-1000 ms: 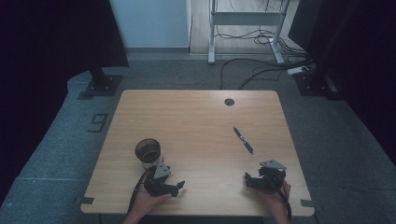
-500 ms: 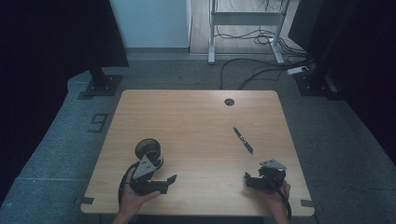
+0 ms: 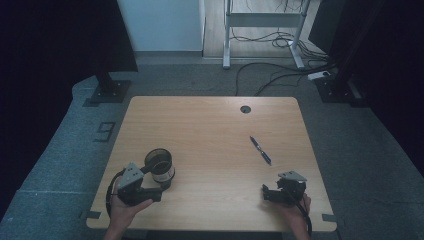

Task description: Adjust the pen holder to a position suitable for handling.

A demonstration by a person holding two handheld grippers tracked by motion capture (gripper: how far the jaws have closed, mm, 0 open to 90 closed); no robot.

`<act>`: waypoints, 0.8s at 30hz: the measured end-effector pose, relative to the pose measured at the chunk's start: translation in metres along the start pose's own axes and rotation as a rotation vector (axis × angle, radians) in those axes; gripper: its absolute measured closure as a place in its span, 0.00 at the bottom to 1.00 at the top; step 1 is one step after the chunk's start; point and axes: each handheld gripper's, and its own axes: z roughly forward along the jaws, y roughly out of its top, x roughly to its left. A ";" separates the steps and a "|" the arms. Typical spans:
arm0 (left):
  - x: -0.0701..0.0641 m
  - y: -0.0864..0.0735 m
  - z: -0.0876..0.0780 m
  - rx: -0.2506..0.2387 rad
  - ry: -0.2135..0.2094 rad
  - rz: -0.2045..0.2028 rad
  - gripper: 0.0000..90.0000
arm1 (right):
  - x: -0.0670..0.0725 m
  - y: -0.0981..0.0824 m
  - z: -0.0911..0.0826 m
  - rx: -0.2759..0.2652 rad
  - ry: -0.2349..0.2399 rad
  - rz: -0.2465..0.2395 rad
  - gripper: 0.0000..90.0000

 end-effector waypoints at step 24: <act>0.055 -0.028 0.011 0.065 0.064 -0.115 0.09 | 0.000 0.000 0.000 -0.001 -0.003 0.001 0.00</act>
